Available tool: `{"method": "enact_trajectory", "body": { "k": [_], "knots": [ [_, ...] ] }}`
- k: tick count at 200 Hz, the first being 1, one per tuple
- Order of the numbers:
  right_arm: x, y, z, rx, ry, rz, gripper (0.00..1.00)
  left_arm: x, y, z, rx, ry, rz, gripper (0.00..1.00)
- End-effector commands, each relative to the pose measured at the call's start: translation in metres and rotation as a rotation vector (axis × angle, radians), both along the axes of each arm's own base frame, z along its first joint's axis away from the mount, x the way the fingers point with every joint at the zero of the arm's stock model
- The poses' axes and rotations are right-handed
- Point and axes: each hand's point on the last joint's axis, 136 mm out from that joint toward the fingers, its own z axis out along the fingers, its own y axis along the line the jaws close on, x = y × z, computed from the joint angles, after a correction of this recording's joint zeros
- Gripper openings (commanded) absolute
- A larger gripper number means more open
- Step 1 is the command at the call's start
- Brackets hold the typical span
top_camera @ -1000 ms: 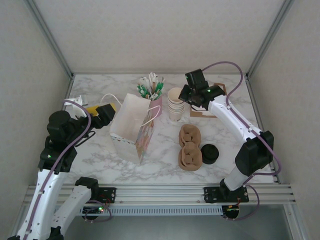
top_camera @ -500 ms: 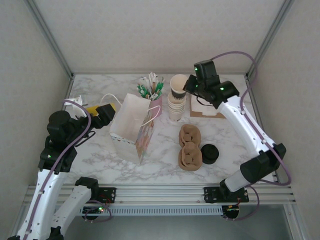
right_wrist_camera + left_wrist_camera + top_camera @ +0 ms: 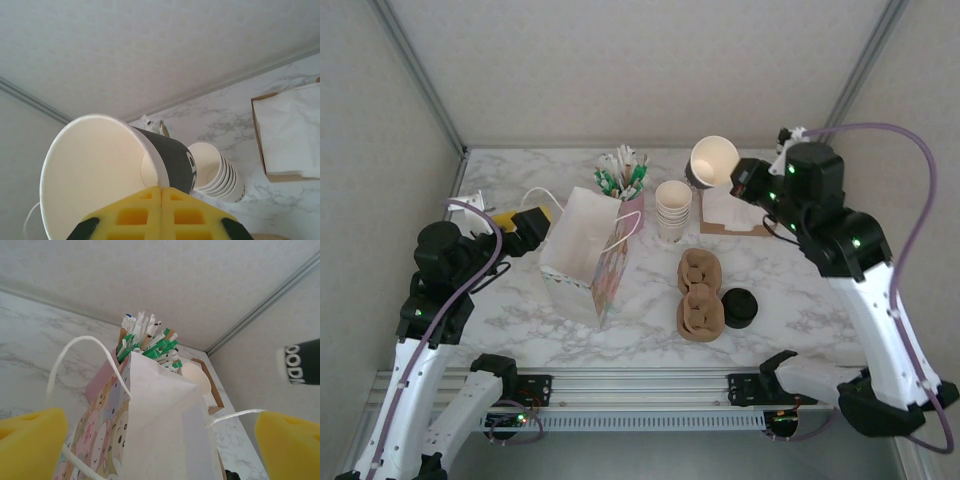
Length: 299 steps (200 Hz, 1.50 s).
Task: Pack the takeout coffee
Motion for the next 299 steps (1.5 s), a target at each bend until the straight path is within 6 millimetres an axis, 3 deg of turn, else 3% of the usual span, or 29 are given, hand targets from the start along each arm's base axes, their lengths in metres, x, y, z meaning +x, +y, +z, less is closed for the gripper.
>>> {"method": "enact_trajectory", "body": {
  "k": [1,38,104,119,150,201,267,299],
  "knots": [
    [-0.024,0.0,-0.022,-0.035,0.056,0.065,0.0,-0.001,0.008,0.002,0.011,-0.021,0.036,0.96],
    [-0.052,0.008,-0.049,-0.016,0.118,0.155,0.0,-0.002,0.012,0.004,0.016,-0.033,0.057,0.96],
    [-0.067,0.068,-0.106,-0.072,0.236,0.36,0.0,0.0,0.013,0.001,0.018,-0.021,0.065,0.96],
    [-0.074,0.085,-0.123,-0.131,0.267,0.408,0.0,0.0,0.013,0.002,0.018,-0.02,0.065,0.96],
    [-0.076,0.096,-0.166,-0.266,0.343,0.405,0.0,0.0,0.013,0.001,0.019,-0.023,0.065,0.96],
    [-0.089,0.126,-0.219,-0.297,0.411,0.457,0.0,0.001,0.012,0.001,0.019,-0.017,0.062,0.96],
    [-0.085,0.131,-0.276,-0.335,0.517,0.37,0.0,0.001,0.013,-0.002,0.024,-0.009,0.063,0.96],
    [-0.086,0.132,-0.291,-0.337,0.558,0.351,0.0,0.001,0.013,-0.001,0.023,-0.012,0.062,0.96]
  ]
}}
